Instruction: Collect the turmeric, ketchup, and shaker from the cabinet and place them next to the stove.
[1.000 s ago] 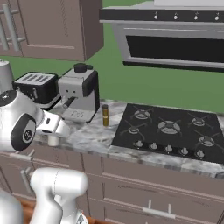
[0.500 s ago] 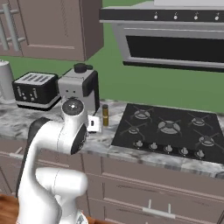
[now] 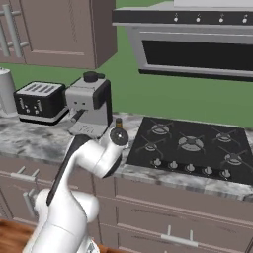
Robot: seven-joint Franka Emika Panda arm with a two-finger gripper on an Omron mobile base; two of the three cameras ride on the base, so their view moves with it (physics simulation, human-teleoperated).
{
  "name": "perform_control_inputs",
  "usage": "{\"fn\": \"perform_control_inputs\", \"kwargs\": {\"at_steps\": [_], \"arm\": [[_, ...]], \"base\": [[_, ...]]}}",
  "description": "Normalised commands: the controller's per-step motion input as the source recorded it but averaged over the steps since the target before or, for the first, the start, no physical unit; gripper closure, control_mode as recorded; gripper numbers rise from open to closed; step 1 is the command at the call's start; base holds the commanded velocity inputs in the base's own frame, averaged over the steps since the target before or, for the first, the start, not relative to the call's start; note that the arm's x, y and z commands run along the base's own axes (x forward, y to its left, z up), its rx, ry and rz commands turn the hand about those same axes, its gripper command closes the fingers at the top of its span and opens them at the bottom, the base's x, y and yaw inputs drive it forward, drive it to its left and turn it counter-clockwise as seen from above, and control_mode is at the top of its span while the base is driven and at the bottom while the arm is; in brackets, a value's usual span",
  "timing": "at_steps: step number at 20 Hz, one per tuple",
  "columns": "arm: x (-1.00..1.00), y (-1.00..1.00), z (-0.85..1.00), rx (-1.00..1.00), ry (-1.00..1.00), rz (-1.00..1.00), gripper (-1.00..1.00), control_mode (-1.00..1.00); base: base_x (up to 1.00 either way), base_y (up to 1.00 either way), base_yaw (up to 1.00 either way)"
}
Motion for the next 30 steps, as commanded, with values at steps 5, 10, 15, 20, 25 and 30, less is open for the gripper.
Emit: {"fn": "perform_control_inputs", "kwargs": {"at_steps": [5, 10, 15, 20, 25, 30], "arm": [[0.69, -0.05, -0.31, 0.0, 0.0, 0.31, 1.0, -1.0], [0.75, 0.0, -0.29, 0.0, 0.0, 0.15, 1.0, -1.0], [0.7, -0.07, -0.2, 0.0, 0.0, 0.14, 1.0, -1.0], [0.5, -0.18, -0.22, 0.0, 0.0, 0.12, 1.0, -1.0], [0.39, -0.19, -0.22, 0.0, -0.01, 0.1, 1.0, -1.0], [0.26, -0.01, -0.29, 0.0, -0.02, 0.07, 1.0, -1.0]], "base": [[0.0, 0.0, 0.0], [0.0, 0.0, 0.0], [0.0, 0.0, 0.0], [0.0, 0.0, 0.0], [0.0, 0.0, 0.0], [0.0, 0.0, 0.0]]}}
